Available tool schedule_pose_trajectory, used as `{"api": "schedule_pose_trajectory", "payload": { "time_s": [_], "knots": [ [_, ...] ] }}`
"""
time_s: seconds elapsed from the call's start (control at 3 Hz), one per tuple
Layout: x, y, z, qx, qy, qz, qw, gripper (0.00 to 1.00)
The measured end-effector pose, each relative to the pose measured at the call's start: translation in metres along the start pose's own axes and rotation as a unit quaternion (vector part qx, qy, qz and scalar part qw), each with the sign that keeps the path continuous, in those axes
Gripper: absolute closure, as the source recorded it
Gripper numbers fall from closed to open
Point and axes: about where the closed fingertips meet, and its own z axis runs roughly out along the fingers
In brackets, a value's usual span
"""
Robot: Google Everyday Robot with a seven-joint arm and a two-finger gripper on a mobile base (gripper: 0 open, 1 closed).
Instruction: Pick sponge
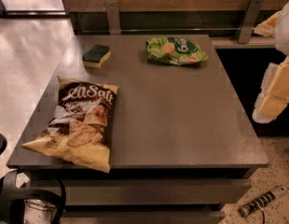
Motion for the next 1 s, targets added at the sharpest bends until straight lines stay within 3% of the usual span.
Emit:
{"api": "schedule_pose_trajectory", "payload": {
  "time_s": [0.33,0.67,1.0],
  "knots": [
    [0.000,0.000,0.000,0.000,0.000,0.000,1.0000,0.00],
    [-0.009,-0.014,0.004,0.021,-0.018,0.018,0.9995,0.00],
    [-0.041,-0.044,0.023,0.051,-0.084,0.076,0.9922,0.00]
  ]
}}
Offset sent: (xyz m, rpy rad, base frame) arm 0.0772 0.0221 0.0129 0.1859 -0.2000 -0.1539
